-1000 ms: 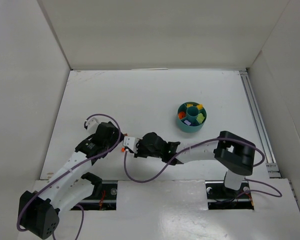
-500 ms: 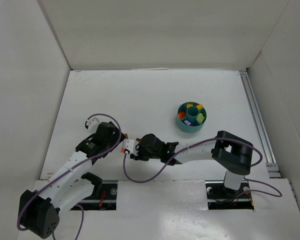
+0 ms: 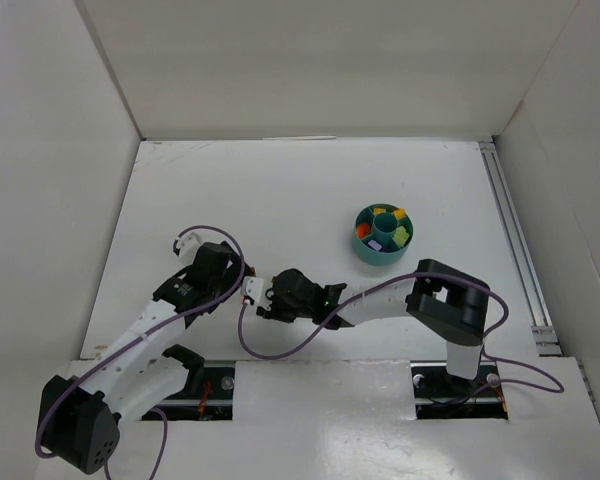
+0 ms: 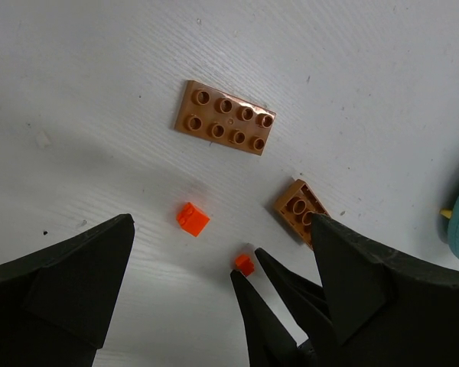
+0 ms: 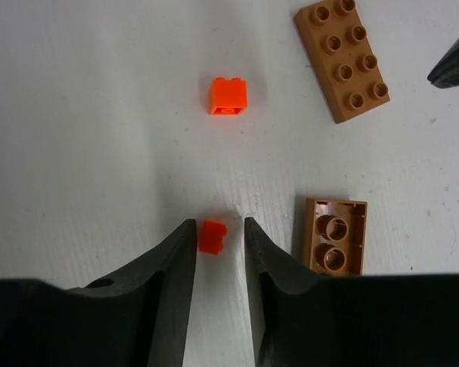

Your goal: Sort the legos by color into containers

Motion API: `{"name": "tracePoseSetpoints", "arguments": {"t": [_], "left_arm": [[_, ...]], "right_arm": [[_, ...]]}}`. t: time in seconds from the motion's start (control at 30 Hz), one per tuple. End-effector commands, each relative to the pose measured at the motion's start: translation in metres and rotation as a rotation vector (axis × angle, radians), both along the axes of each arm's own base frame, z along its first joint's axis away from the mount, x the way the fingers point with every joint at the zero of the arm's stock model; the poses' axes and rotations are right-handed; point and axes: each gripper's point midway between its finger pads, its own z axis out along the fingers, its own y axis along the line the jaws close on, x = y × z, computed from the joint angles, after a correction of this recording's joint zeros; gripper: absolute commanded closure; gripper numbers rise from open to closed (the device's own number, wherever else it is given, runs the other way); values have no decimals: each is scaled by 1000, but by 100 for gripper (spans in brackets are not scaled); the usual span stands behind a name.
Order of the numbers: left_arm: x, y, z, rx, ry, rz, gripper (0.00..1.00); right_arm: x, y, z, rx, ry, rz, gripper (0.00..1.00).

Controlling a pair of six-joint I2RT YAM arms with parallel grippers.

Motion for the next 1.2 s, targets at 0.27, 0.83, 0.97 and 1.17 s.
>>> {"name": "tracePoseSetpoints", "arguments": {"t": [0.27, 0.83, 0.97, 1.17], "left_arm": [[1, -2, 1, -5, -12, -13, 1], [3, -4, 1, 2, -18, -40, 1], [4, -6, 0, 2, -16, -53, 1], [2, -11, -7, -15, -4, -80, 1]], "right_arm": [[-8, -1, -6, -40, 8, -48, 83], [5, -27, 95, 132, -99, -192, 90], [26, -54, 119, 93, -185, -318, 90], [94, -116, 156, 126, -207, -525, 90]]}}
